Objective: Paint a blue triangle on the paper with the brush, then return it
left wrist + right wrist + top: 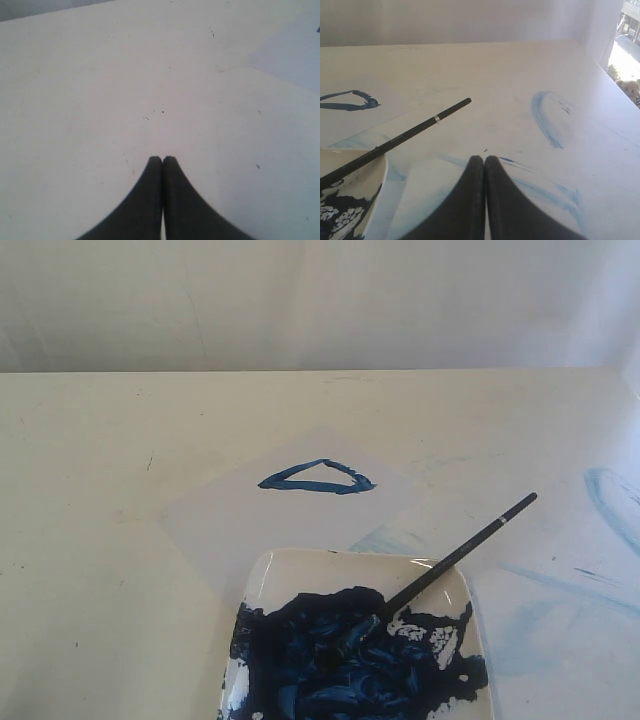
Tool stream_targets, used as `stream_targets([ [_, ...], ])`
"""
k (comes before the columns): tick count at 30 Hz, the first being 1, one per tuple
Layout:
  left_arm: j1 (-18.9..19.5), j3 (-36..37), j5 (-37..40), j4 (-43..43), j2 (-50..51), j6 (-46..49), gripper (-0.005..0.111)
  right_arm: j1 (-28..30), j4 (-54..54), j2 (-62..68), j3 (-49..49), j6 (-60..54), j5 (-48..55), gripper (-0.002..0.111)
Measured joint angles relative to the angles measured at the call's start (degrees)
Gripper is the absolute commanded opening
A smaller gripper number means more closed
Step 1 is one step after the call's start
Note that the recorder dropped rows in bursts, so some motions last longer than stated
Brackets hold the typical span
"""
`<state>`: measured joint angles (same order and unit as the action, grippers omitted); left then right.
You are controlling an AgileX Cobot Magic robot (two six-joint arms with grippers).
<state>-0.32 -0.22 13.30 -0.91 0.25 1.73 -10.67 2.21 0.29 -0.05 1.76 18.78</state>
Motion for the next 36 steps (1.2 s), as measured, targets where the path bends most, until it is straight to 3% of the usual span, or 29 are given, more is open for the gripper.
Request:
stream_targets([
  [8,0.00,0.00,0.04,0.24,0.00,-7.66,0.000,0.00,0.00,0.00,0.00,0.00,0.00,0.000],
  [36,0.00,0.00,0.04,0.24,0.00,-8.01,0.000,0.00,0.00,0.00,0.00,0.59,0.00,0.000],
])
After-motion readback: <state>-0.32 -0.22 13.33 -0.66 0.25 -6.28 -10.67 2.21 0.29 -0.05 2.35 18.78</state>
